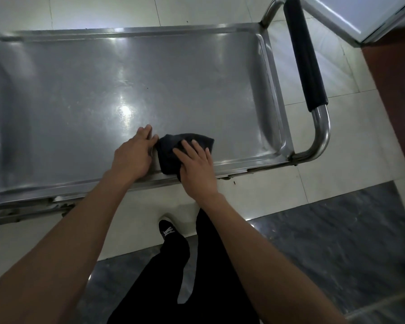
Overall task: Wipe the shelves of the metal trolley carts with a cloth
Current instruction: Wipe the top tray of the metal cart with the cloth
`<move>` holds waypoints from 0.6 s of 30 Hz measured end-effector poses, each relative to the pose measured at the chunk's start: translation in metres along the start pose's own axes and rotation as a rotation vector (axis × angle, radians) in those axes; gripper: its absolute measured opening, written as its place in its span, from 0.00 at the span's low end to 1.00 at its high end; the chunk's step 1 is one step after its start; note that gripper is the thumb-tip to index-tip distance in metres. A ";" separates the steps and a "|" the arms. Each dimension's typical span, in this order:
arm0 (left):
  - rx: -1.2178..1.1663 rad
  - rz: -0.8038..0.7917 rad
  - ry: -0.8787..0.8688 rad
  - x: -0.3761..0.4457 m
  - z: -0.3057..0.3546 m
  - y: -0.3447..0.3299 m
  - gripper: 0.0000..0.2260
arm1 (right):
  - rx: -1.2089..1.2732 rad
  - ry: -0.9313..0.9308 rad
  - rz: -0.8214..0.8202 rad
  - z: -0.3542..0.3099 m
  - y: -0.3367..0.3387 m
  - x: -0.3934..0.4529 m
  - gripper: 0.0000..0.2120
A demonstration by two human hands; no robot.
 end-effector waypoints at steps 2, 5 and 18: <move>0.012 -0.009 -0.006 -0.002 0.004 -0.004 0.19 | 0.009 0.006 0.022 0.010 0.004 -0.003 0.23; -0.001 -0.029 0.033 -0.002 0.004 -0.005 0.17 | 0.034 -0.082 0.068 0.037 0.016 -0.006 0.23; -0.041 0.002 0.072 0.004 0.012 0.010 0.11 | -0.060 -0.449 0.196 0.207 0.109 -0.032 0.23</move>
Point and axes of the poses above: each hand's wrist, its own x-axis towards the middle knuckle, its own y-axis out of the back of the hand, z = x × y, the point moved 9 cm from there along x, towards the middle knuckle, and after that the axes turned 1 degree about -z, right-handed, at the moved point
